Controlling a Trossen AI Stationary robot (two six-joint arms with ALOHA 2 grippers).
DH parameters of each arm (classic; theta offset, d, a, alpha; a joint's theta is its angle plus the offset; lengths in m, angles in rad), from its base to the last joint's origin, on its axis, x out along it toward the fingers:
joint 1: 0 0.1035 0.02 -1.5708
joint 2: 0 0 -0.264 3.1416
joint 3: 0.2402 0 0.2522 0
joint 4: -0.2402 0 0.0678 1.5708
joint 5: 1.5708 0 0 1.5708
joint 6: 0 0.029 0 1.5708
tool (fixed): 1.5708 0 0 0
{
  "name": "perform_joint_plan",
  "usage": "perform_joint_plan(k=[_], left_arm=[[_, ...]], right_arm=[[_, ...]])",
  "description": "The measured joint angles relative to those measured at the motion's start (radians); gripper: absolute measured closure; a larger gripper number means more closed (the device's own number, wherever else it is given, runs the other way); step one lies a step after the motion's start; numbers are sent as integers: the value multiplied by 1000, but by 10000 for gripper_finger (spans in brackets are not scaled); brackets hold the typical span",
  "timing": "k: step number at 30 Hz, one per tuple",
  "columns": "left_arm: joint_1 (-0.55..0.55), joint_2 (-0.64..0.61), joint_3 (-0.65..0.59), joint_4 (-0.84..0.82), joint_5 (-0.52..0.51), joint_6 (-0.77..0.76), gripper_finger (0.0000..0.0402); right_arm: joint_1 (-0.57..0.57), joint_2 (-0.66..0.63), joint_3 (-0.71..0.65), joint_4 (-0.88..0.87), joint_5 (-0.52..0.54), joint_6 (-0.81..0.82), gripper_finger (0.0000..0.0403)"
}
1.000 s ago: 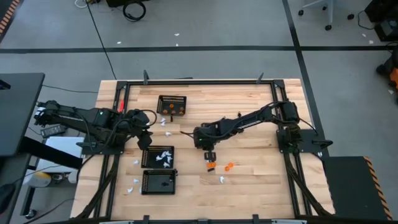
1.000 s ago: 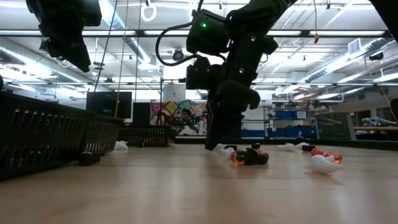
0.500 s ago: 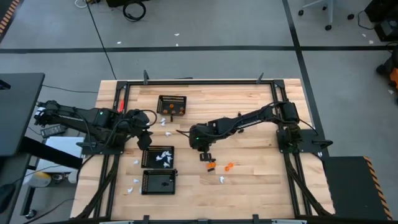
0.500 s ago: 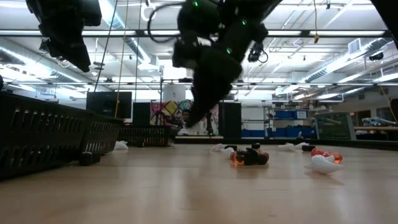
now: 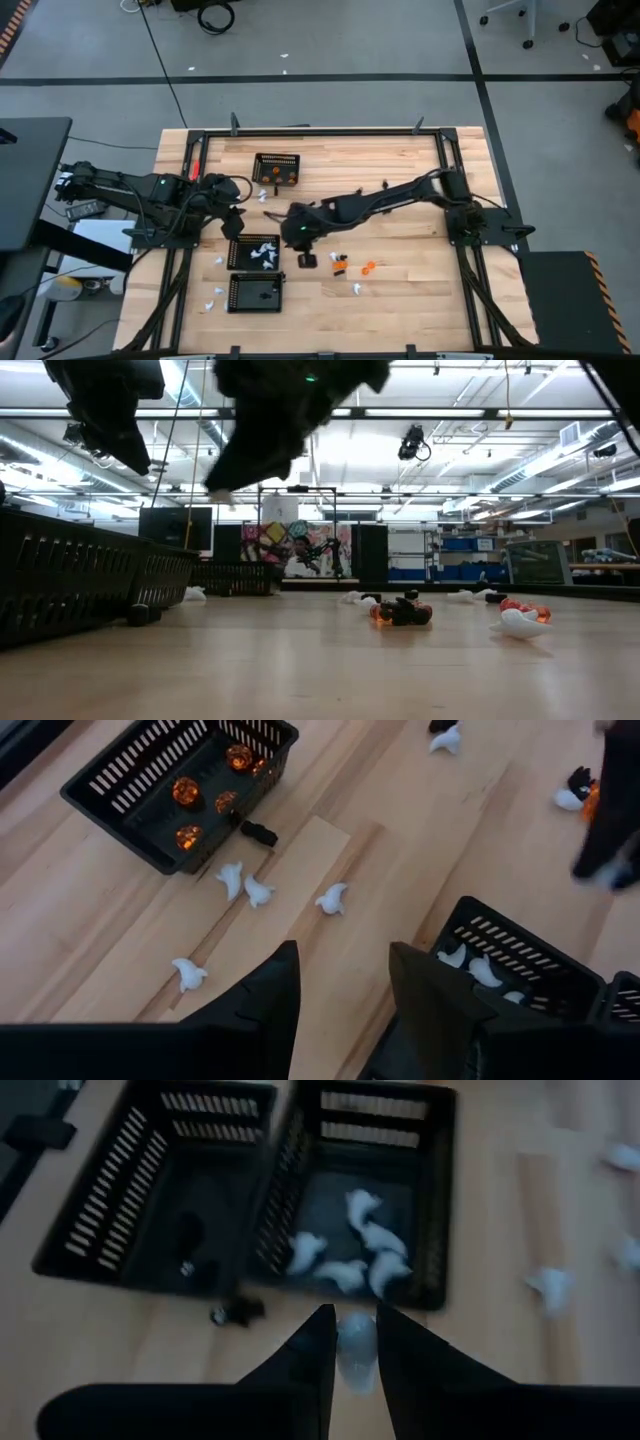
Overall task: Sort Halloween decoration
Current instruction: Put the white toy into the middle black bin
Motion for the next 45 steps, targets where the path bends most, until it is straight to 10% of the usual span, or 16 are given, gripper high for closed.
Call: perform_joint_plan(k=[12, 45], left_arm=[[-2, 0, 0, -20, 71, -63, 239], [14, 32, 0, -116, 62, -200, 239]], right_arm=[[14, 302, 411, -75, -36, 10, 328], [-23, 196, 395, -215, -5, 34, 272]])
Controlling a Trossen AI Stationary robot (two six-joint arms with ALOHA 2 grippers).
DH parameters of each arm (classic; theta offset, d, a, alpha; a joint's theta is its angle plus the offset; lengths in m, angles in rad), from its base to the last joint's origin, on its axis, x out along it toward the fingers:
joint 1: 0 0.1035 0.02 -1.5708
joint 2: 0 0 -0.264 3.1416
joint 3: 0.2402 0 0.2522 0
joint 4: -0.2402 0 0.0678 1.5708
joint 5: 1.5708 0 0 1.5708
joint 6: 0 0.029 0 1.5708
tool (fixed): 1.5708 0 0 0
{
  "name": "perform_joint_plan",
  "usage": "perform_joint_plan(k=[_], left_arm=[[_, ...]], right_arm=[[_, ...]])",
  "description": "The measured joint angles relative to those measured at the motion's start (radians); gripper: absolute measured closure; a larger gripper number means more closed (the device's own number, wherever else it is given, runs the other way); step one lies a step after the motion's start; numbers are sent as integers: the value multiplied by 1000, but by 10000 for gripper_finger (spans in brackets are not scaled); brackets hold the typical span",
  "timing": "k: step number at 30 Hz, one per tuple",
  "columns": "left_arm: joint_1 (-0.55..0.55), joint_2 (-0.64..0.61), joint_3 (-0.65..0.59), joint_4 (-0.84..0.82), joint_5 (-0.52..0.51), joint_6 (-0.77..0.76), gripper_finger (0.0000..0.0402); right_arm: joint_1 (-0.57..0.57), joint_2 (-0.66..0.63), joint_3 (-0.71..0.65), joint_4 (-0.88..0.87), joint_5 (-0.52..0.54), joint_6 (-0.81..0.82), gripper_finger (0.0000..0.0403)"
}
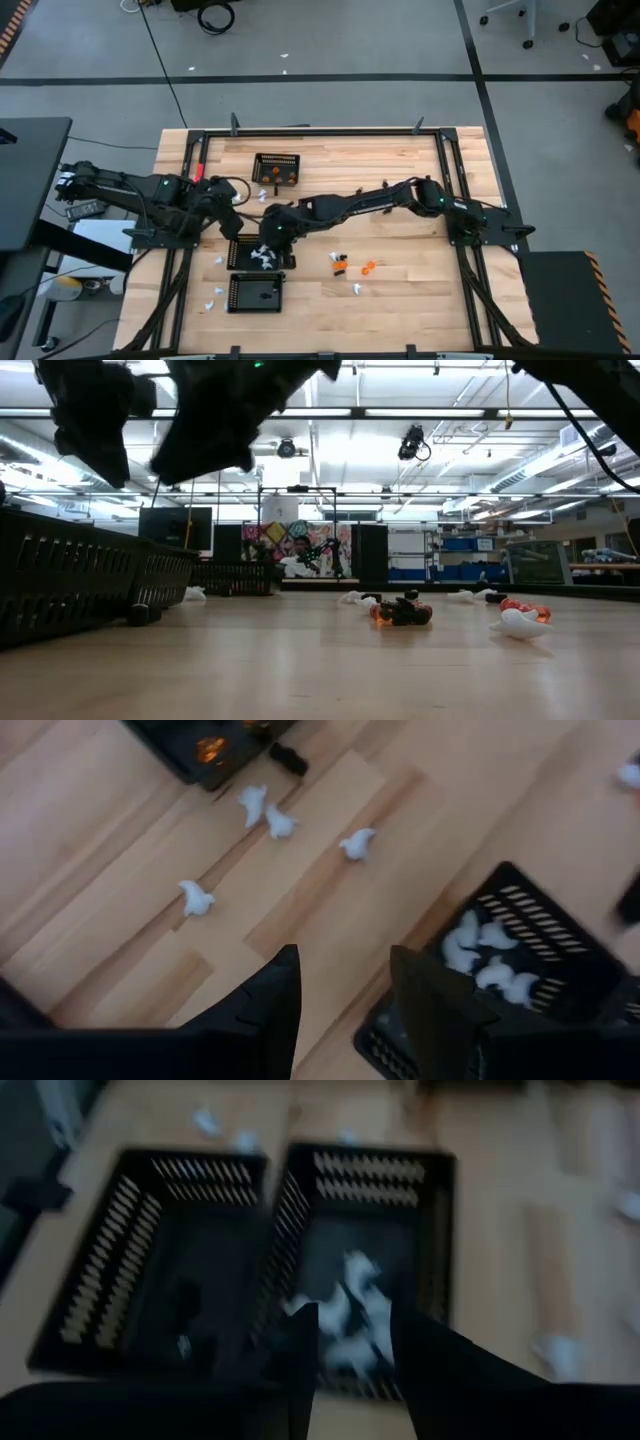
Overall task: Sort Halloween decoration
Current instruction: Put the white toy into the middle black bin
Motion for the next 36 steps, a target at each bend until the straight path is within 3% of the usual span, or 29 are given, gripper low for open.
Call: perform_joint_plan(k=[4, 8, 12, 18, 25, 36], left_arm=[[56, 79, 0, -3, 29, 40, 239], [152, 181, -1, 5, 77, 86, 239], [262, 263, -2, 63, 154, 164, 239], [371, 372, -2, 217, 303, 308, 239], [372, 546, 20, 336, 356, 366, 239], [330, 741, 108, 365, 322, 482, 239]], right_arm=[[-16, -62, -4, -156, 70, -36, 275], [-38, -143, -98, -198, 87, -59, 280], [-65, -277, -296, -153, 107, -46, 286], [-101, -507, -644, 50, 123, 31, 290], [-108, -683, -877, 188, 166, 104, 290], [-97, -706, -916, 228, 163, 120, 290]])
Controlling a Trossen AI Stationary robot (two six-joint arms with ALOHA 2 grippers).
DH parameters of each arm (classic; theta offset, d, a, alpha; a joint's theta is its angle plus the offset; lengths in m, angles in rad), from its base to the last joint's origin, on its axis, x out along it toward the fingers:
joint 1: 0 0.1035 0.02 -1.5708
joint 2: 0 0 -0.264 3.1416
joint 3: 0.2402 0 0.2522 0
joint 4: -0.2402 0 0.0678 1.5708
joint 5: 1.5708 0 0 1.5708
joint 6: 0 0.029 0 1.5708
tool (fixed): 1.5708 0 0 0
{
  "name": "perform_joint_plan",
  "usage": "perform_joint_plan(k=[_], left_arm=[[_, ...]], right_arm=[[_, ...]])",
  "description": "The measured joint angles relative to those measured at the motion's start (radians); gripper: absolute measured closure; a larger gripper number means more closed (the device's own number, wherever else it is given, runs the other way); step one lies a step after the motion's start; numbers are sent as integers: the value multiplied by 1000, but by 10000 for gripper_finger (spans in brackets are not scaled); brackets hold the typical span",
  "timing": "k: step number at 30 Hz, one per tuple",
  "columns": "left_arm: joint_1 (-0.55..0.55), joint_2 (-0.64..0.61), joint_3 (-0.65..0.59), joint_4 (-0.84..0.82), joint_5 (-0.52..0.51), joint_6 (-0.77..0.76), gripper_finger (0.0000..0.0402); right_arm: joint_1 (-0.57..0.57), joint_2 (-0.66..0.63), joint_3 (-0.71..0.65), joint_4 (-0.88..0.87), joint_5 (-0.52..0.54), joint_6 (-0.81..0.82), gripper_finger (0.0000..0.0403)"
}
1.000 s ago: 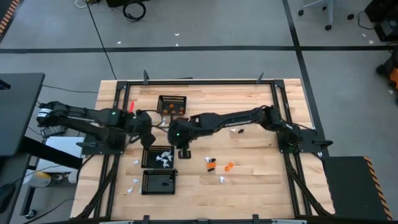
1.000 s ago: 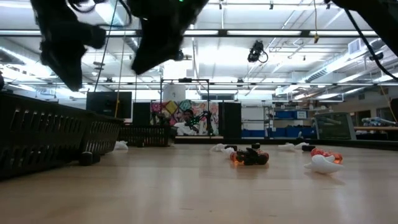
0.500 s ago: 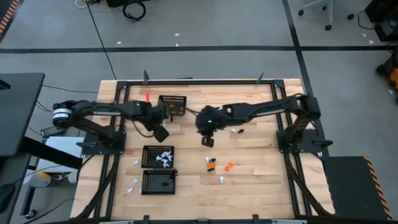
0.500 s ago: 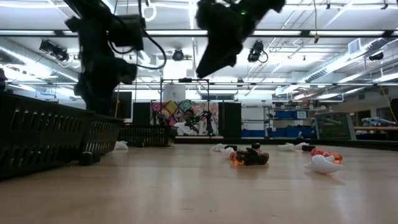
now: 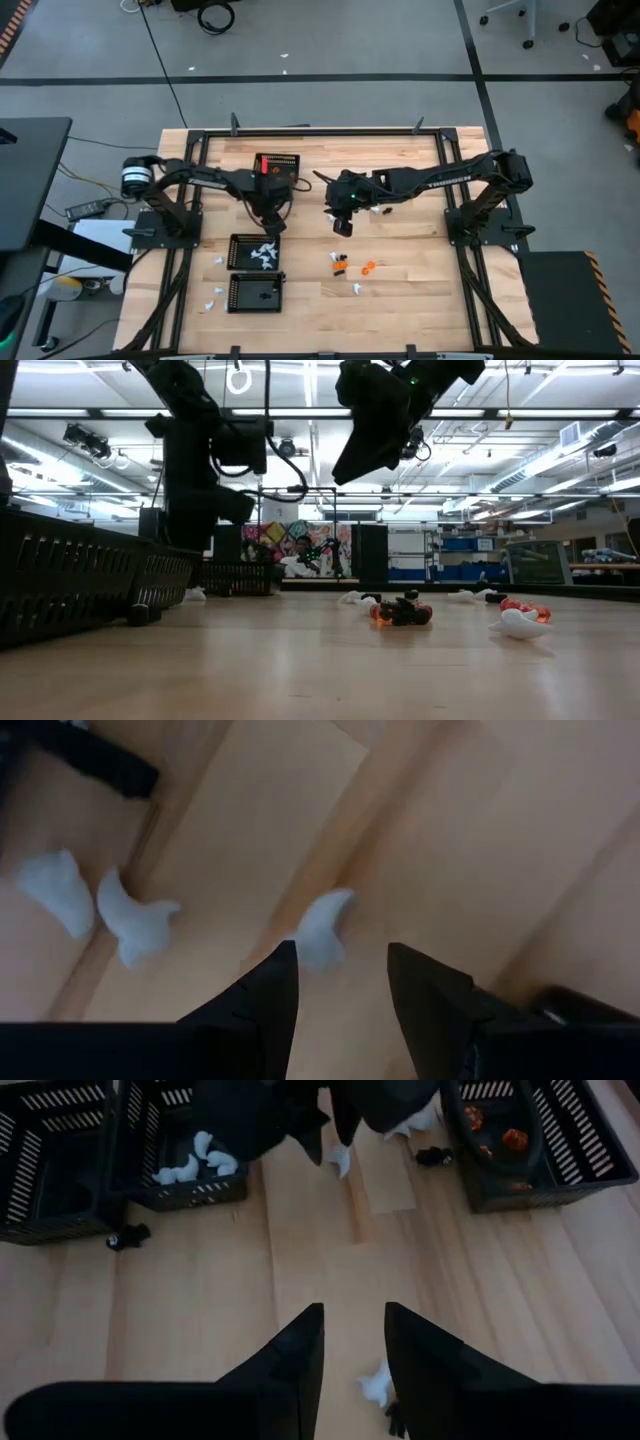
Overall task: Sort Halloween decoration
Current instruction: Put the white toy into the middle black bin
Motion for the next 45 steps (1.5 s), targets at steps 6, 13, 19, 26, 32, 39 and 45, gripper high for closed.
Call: perform_joint_plan(k=[6, 13, 19, 26, 32, 39, 45], left_arm=[[-23, 42, 0, 3, -63, 18, 239], [-50, 41, 0, -3, -84, 28, 239], [-47, 41, 0, 34, -133, 31, 239], [-43, 76, -2, 70, -118, 53, 286], [-44, 77, -3, 73, -115, 53, 367], [-43, 72, -5, 72, -103, 53, 396], [-29, -2, -14, 51, -66, 103, 396]], right_arm=[[6, 0, 1, 22, -1, 15, 290], [6, 1, 1, 25, -1, 16, 290], [7, 1, 1, 36, -1, 19, 290], [8, 2, 1, 39, -1, 42, 290], [11, 2, 1, 41, -2, 43, 290], [-6, -37, 22, -20, -4, 44, 290], [-50, -108, 39, -56, -3, 106, 290]])
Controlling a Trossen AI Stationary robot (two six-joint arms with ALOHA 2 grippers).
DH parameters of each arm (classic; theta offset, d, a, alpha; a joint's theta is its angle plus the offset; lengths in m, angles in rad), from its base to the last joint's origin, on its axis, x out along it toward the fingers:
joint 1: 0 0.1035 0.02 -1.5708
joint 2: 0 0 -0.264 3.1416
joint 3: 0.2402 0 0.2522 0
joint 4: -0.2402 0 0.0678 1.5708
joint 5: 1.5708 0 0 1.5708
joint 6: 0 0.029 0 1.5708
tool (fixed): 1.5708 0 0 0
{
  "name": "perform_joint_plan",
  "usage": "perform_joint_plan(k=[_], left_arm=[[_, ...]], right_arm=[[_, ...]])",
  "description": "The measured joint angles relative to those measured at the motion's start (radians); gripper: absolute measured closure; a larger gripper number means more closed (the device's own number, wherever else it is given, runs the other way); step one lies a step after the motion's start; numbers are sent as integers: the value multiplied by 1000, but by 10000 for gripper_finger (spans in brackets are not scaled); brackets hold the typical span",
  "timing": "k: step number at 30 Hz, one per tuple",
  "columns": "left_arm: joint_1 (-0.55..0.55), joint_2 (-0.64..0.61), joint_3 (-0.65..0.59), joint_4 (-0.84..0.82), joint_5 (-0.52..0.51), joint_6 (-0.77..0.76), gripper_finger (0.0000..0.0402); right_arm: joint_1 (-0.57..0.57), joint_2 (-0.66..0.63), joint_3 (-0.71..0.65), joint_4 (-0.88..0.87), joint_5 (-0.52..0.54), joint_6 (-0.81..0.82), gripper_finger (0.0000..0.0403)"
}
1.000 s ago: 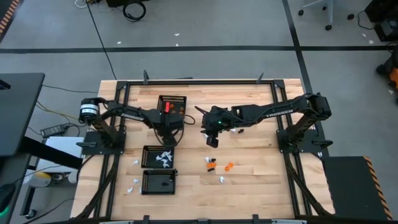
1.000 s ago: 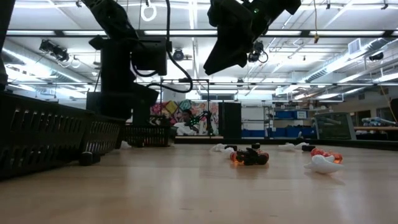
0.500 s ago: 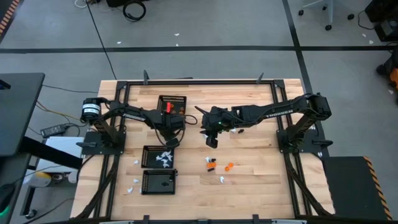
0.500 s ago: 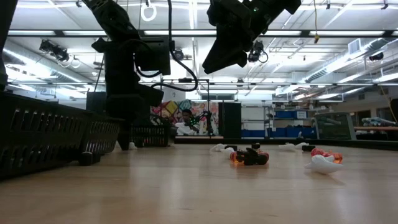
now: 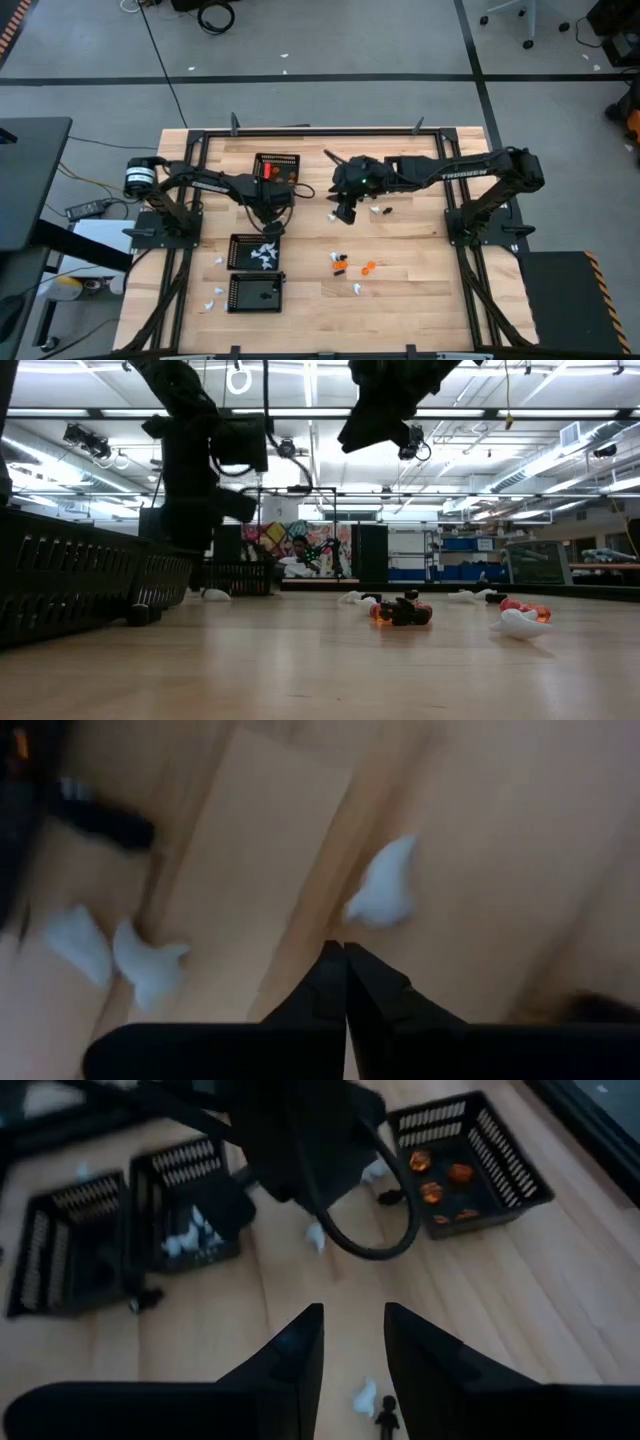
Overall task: Sort Halloween decoration
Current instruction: Put the white toy into the middle black bin
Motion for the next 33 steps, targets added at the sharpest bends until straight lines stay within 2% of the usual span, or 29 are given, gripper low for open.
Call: perform_joint_plan(k=[7, 12, 19, 24, 33], left_arm=[[38, -131, 3, -33, 121, 67, 397], [51, -157, 4, -17, 130, 82, 387], [50, -105, 1, 87, 132, 108, 317], [49, -62, 1, 102, 135, 149, 276], [49, 17, 2, 141, 135, 195, 256]], right_arm=[[-24, -26, 0, -1, 0, 72, 290], [-22, -24, 0, 10, 7, 71, 290], [-24, -23, 0, 18, 19, 64, 290], [-25, -23, 0, 35, 20, 63, 290], [-24, -23, -1, 49, 27, 63, 290]])
